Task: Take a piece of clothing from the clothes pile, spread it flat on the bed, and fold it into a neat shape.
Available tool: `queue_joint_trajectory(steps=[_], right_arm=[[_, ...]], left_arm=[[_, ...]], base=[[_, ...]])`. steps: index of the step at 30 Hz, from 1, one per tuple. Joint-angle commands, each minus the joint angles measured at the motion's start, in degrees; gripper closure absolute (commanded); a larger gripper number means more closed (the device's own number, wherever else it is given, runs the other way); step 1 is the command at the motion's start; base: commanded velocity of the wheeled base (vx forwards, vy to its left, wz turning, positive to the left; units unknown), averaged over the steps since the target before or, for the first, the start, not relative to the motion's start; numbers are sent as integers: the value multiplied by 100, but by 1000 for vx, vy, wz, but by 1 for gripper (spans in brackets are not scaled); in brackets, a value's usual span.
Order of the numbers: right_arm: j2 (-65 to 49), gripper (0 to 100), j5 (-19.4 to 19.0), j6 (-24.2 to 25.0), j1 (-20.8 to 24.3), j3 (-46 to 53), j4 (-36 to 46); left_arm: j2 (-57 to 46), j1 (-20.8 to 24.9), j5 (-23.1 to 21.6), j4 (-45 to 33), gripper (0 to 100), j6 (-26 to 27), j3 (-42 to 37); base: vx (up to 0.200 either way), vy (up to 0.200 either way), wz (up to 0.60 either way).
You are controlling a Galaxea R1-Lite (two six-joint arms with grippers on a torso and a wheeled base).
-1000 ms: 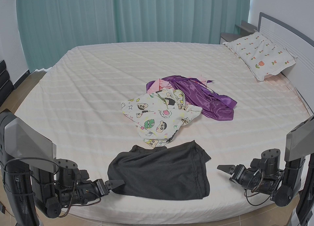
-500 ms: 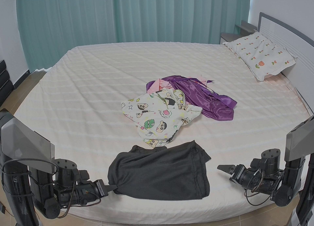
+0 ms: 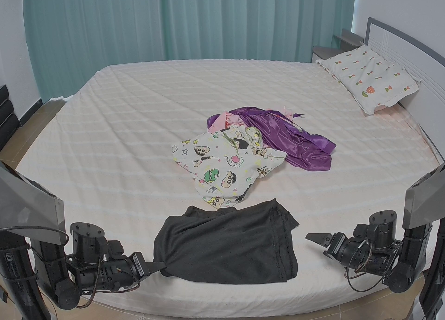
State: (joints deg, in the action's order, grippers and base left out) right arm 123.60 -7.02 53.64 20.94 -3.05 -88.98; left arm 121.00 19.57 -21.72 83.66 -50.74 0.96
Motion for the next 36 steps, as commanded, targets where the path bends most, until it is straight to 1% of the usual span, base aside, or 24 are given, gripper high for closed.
queue_joint_trajectory(steps=[1, 5, 8, 12, 14, 15, 18, 27, 31, 32, 33, 36], right_arm=[[15, 0, -19, -3, 200, -152, -58], [138, 0, -54, -11, 613, -258, -58], [305, 0, -36, -29, 1008, -372, -41], [674, 0, -19, -117, 1316, -565, -58], [841, 0, -19, -161, 1369, -715, -58], [841, 100, -19, -161, 1369, -715, -58], [991, 100, -19, -205, 1412, -680, -58], [806, 100, 25, -240, 1404, -161, -58], [788, 100, 25, -319, 1404, -126, -58], [797, 100, 25, -337, 1386, -126, -58], [815, 0, 25, -337, 1377, -135, -58], [815, 0, 17, -328, 1377, -126, -58]], left_arm=[[-226, -49, -60, -70, 100, 2, -88], [-42, -111, -69, -26, 100, 73, -79], [-15, -120, -78, -26, 100, 73, -44], [11, -128, -86, -26, 100, 73, -44], [29, -128, -86, -26, 100, 64, -44], [29, -128, -86, -26, 100, 64, -44], [55, -128, -86, -26, 100, 64, -52], [231, -111, -78, -17, 100, 90, 9], [239, -85, -69, -17, 100, 90, 9], [231, -76, -51, -17, 0, 82, 44], [231, -76, -51, -17, 0, 73, 53], [204, -85, -7, -8, 0, 82, 62]], base=[[0, 0, 0], [0, 0, 0], [0, 0, 0], [0, 0, 0], [0, 0, 0], [0, 0, 0], [0, 0, 0], [0, 0, 0], [0, 0, 0], [0, 0, 0], [0, 0, 0], [0, 0, 0]])
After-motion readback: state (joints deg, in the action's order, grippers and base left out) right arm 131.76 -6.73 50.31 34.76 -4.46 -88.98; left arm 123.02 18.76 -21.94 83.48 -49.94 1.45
